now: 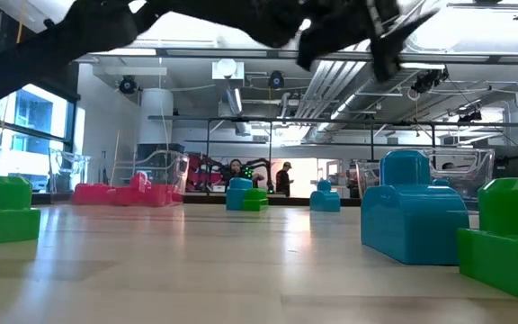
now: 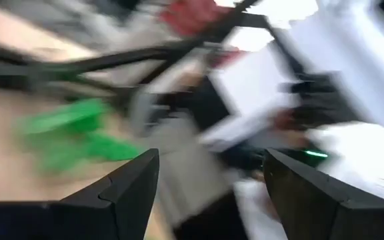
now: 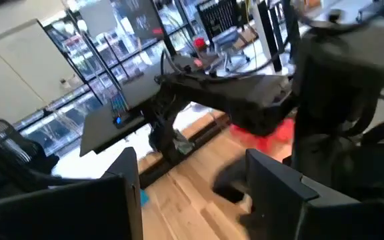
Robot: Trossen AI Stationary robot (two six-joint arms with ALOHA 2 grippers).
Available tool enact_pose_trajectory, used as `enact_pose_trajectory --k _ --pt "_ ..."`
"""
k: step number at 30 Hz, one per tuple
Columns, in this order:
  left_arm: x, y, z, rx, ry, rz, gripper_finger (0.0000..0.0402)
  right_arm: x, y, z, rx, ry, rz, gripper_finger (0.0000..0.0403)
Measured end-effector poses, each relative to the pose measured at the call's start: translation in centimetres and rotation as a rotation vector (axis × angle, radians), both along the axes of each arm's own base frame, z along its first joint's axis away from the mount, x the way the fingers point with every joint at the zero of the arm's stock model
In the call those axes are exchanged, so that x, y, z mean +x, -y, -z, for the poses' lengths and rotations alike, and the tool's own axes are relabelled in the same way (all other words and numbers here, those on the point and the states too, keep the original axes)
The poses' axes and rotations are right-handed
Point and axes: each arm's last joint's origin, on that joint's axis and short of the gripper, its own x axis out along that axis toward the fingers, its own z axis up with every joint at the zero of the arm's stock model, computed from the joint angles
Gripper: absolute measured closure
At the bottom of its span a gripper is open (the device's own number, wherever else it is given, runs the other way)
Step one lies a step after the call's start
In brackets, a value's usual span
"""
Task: Sort blocks
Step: Put the blue game piece into the top right transparent bin
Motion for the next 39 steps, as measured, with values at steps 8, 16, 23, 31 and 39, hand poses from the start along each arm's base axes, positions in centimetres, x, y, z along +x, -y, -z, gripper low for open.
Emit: enact_pose_trajectory --k 8,16,23,31,39 --pt "-7.8 -4.3 -2.6 1.007 -0.363 -0.431 0.0161 -1.2 0.8 -2.4 -0.120 0.091 -0.018 0.0242" --pt "-10.2 -10.3 -0.5 1.094 -0.739 -0.826 0.0161 -1.1 1.4 -2.9 -0.158 0.102 0.010 0.0242" --pt "-14.0 -14.6 5.1 1.032 -1.127 -0.888 0.0161 -0.9 1.4 -2.8 -0.112 0.116 -0.006 0.0242" --pt "-14.2 -14.2 8.4 0.916 -1.154 -0.904 0.0161 -0.9 1.6 -2.7 -0.110 0.117 0.003 0.0242" --pt "-14.5 -14.0 10.0 0.848 -1.191 -0.970 0.0161 -0.9 1.6 -2.7 -0.110 0.116 0.003 0.0242"
